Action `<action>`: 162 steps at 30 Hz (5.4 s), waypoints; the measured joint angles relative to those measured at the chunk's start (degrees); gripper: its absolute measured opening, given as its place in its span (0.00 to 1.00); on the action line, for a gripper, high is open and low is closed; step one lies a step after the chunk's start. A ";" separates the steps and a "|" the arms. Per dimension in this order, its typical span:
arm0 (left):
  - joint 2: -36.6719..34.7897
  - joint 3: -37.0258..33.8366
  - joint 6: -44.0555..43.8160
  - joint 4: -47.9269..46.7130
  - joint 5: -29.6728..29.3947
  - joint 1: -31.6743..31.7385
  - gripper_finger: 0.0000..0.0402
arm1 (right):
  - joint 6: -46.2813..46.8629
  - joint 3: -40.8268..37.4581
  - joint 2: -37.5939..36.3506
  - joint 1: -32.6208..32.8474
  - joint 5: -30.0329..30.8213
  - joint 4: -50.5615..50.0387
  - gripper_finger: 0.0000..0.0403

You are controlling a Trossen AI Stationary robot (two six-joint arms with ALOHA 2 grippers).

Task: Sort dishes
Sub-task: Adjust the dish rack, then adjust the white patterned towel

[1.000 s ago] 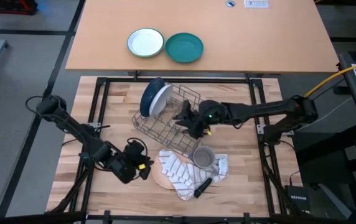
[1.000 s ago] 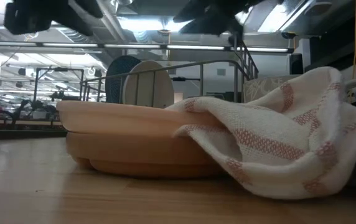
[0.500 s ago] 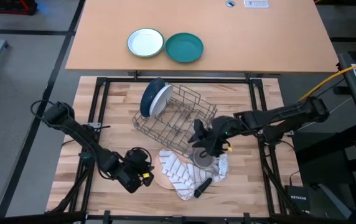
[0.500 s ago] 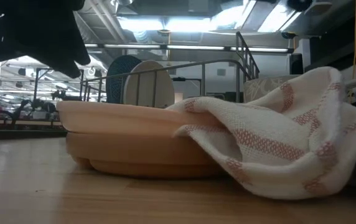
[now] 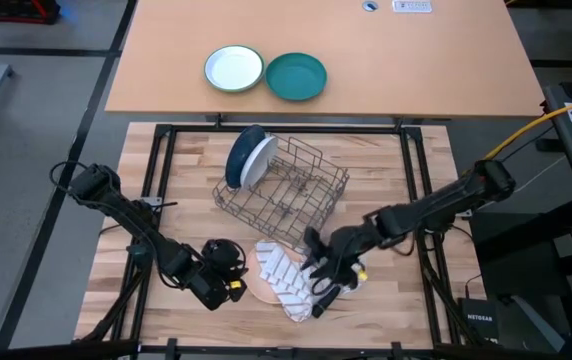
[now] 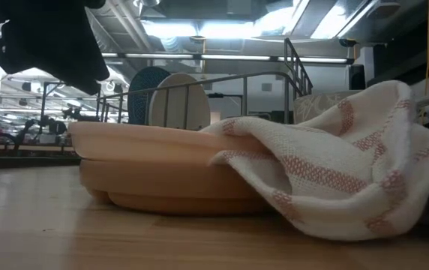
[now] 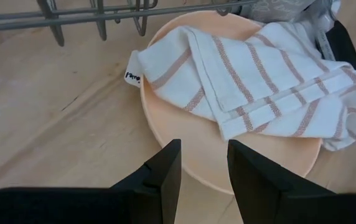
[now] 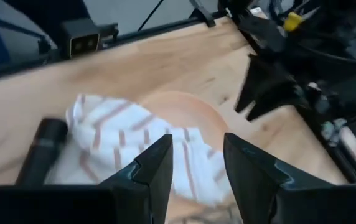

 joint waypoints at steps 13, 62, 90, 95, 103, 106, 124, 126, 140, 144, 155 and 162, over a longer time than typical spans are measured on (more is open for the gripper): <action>0.04 0.00 5.18 4.37 -0.01 -0.02 0.30 | 24.12 0.00 17.64 0.66 5.48 17.14 0.37; 0.04 0.00 10.30 5.15 0.00 -0.74 0.30 | 49.67 7.50 20.29 -5.75 13.90 -9.96 0.37; 0.02 0.00 11.15 5.14 0.00 -0.74 0.30 | 47.55 7.63 20.05 0.70 5.63 -4.64 0.37; 0.02 0.00 11.15 5.14 -0.01 -0.74 0.30 | 49.28 7.63 20.06 2.76 7.49 -4.62 0.37; 0.02 0.00 11.13 5.21 -0.01 -0.74 0.30 | 52.77 7.63 20.45 3.86 8.35 -4.33 0.37; 0.02 0.00 11.13 5.40 -0.01 -0.72 0.30 | 54.31 7.63 22.36 3.86 8.23 -3.85 0.37; 0.00 0.00 11.11 5.40 0.01 -0.72 0.30 | 58.21 7.78 28.93 3.79 8.85 -0.84 0.30; 0.00 0.00 11.12 5.38 0.00 -0.72 0.30 | 58.00 7.78 28.93 3.79 8.85 -0.84 0.24; 0.00 0.00 11.11 5.34 0.01 -0.72 0.30 | 49.81 16.73 29.21 3.84 11.23 -8.49 0.03; 0.00 0.00 10.08 5.29 0.01 -0.72 0.30 | 47.37 22.91 29.21 3.86 13.02 -16.85 0.03; 0.00 0.00 9.90 5.02 0.00 -0.72 0.30 | 48.14 40.96 29.14 5.80 20.52 -51.67 0.02; 0.00 0.00 10.74 5.05 -0.01 -0.74 0.30 | 56.67 50.82 29.01 8.69 23.21 -71.64 0.01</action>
